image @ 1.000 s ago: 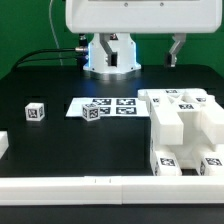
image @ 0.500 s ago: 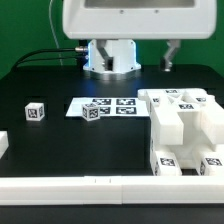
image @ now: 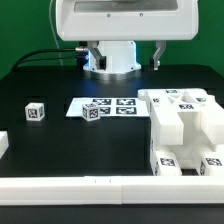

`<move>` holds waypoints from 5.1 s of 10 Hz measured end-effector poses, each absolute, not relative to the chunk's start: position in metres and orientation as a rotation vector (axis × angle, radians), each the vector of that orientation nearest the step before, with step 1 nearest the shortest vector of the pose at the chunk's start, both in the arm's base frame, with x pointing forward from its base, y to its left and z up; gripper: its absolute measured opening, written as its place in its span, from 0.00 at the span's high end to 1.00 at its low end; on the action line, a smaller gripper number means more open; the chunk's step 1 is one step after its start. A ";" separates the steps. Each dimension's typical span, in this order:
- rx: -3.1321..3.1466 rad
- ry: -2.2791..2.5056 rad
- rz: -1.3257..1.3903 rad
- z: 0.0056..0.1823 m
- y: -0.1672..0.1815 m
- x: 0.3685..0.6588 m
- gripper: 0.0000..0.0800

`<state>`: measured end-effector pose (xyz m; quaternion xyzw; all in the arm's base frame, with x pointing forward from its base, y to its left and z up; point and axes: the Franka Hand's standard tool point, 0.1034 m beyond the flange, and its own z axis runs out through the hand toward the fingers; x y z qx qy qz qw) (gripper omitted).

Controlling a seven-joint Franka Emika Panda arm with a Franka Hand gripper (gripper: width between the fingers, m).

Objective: Assemble chair

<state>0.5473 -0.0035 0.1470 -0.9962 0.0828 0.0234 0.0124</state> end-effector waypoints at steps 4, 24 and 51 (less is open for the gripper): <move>-3.053 0.396 0.141 0.134 -0.028 0.518 0.19; -3.086 0.101 0.201 0.065 -0.056 0.423 0.19; -3.154 -0.268 0.168 0.008 -0.077 0.382 0.50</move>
Offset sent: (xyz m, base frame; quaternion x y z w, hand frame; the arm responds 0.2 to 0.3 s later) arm -0.0530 -0.0390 -0.0186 0.0470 -0.0423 0.0974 0.9932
